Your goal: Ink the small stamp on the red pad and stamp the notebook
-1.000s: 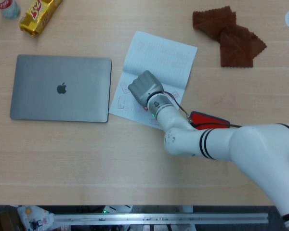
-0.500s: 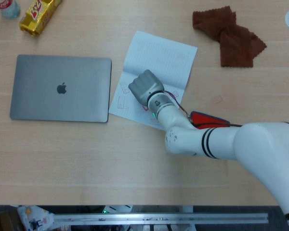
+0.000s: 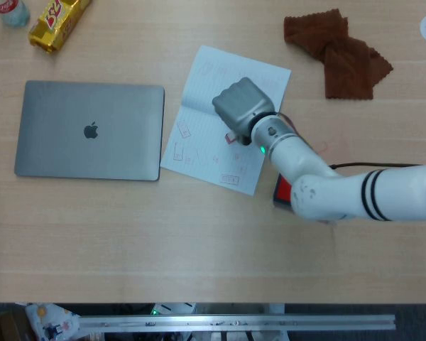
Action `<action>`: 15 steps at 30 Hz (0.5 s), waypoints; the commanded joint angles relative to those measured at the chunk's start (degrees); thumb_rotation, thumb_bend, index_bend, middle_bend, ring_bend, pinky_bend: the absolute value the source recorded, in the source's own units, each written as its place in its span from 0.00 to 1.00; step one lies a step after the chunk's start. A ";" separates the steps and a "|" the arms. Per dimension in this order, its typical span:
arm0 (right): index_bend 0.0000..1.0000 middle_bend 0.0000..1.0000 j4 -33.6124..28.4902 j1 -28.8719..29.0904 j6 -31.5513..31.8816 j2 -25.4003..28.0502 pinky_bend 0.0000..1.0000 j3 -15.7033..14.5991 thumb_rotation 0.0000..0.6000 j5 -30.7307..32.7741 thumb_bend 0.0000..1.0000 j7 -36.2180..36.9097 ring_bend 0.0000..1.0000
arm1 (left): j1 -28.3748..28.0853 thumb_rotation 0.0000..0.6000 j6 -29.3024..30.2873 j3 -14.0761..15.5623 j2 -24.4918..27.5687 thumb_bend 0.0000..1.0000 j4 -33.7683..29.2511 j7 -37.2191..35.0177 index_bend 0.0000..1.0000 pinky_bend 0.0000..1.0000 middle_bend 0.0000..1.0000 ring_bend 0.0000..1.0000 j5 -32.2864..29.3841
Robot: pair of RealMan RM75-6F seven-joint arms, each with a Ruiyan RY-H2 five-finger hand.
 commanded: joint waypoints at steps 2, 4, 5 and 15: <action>0.81 0.52 -4.85 -3.42 1.90 5.13 0.39 -1.48 1.00 -4.57 0.62 3.30 0.32 | -0.06 1.00 0.05 0.04 0.01 0.27 -0.16 0.07 0.15 0.11 0.00 0.08 0.22; 0.81 0.52 -5.90 -4.30 2.02 6.33 0.39 -2.23 1.00 -5.83 0.62 4.01 0.32 | -0.08 1.00 0.01 0.10 -0.03 0.27 -0.22 0.16 0.15 0.11 0.00 0.08 0.31; 0.81 0.52 -6.48 -4.88 2.02 7.02 0.39 -2.72 1.00 -6.60 0.62 4.48 0.32 | -0.11 1.00 -0.01 0.12 -0.06 0.27 -0.28 0.25 0.15 0.11 0.00 0.08 0.36; 0.81 0.52 -5.96 -9.92 -0.70 8.13 0.39 -7.08 1.00 -12.83 0.61 8.64 0.32 | -0.52 1.00 -0.71 0.43 -0.18 0.27 -0.85 1.09 0.15 0.11 0.00 0.08 0.62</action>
